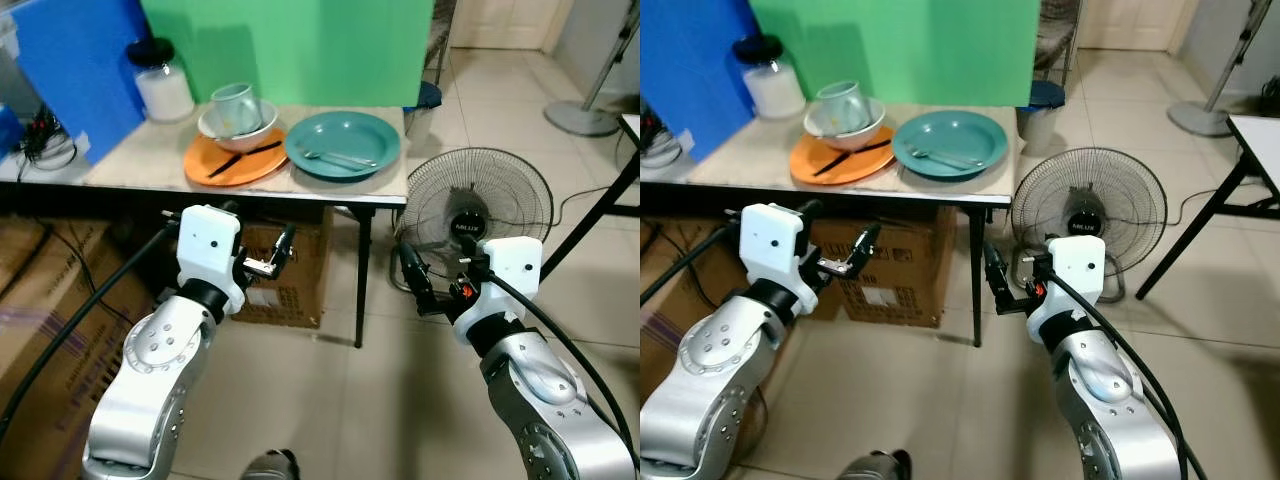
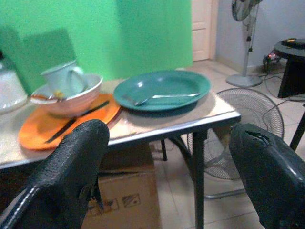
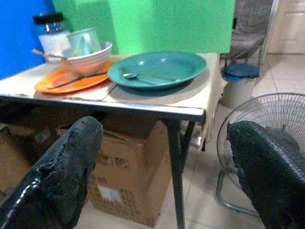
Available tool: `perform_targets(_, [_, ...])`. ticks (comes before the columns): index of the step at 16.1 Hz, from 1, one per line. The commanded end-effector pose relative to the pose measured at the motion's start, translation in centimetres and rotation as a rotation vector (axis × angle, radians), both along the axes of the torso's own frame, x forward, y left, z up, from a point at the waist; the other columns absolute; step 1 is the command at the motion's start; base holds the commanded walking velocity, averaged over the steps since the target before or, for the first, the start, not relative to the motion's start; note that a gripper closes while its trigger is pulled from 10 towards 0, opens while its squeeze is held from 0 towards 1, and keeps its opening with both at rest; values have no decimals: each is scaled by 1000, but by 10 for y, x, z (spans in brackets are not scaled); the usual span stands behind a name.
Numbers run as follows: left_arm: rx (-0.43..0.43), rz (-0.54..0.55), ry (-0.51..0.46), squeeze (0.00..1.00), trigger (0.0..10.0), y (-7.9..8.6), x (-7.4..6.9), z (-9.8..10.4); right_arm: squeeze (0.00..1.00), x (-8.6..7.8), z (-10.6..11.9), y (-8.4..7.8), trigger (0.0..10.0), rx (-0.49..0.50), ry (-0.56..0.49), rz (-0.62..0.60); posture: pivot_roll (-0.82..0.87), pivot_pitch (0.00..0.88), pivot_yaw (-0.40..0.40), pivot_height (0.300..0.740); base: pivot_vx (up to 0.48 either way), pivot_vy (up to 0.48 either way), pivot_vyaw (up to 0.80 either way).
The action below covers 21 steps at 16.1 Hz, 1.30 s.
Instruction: Setting the table
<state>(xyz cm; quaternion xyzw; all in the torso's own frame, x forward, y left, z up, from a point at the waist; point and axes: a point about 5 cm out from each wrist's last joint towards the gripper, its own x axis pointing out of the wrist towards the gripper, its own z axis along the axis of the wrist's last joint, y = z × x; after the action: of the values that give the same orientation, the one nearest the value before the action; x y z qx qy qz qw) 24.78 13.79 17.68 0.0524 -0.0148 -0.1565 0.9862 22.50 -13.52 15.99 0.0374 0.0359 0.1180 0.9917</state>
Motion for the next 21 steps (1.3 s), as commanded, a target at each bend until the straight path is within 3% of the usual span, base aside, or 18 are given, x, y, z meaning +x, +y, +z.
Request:
perform_targets(1, [-6, -9, -6, 369, 10000, 0, 0, 1, 1000, -1, -1, 4, 10000, -11, 11, 38, 47, 75, 29, 740, 274, 0, 0])
perform_targets(5, [-3, -15, -12, 365, 10000, 0, -1, 2, 1000, 0, 0, 5, 10000, -18, -1, 42, 52, 69, 25, 740, 291, 0, 713])
perform_targets(14, [38, -54, -42, 357, 10000, 1, 1, 8, 1000, 4, 8, -1, 10000, 18, -43, -20, 50, 76, 30, 740, 291, 0, 0])
perform_targets(18, [36, -91, -54, 353, 10000, -2, 0, 12, 1000, 5, 12, -1, 10000, 29, -58, -16, 54, 77, 30, 740, 271, 0, -772])
perform_targets(21, [44, -101, -50, 353, 10000, -4, -3, 11, 1000, 8, 12, 2, 10000, 24, -56, 24, 63, 80, 17, 740, 250, 0, 0])
